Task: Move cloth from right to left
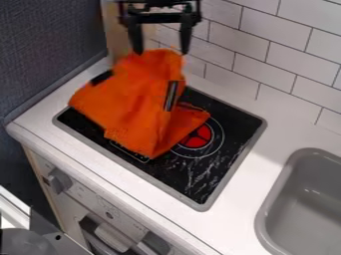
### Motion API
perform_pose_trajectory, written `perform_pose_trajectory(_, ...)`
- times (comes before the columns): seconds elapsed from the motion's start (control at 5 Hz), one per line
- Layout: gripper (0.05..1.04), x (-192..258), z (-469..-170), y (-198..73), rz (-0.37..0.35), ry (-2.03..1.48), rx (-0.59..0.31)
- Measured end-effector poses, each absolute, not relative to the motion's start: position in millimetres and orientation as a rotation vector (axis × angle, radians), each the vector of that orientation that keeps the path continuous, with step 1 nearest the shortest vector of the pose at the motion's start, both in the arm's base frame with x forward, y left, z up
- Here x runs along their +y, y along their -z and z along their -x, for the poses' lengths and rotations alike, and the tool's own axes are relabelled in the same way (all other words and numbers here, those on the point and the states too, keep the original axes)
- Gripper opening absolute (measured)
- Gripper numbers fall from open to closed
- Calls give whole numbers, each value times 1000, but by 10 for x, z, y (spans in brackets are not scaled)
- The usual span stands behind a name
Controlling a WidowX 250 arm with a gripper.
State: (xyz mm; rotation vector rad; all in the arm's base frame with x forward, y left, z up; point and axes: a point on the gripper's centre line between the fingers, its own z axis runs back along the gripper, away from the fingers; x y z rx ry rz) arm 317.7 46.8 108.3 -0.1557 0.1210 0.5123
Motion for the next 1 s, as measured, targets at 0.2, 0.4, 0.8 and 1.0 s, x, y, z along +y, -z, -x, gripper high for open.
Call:
perform_pose_trajectory(0.2,999,122,-3237,-1026,176,-459,107)
perform_pose_trajectory(0.4,999,-336,-3274,-738,257,-410,120)
perform_pose_trajectory(0.8,999,-610,-3264,-527,218,-348,172)
perform_pose_trajectory(1.0,999,-595,-3270,-522,185,-345,161)
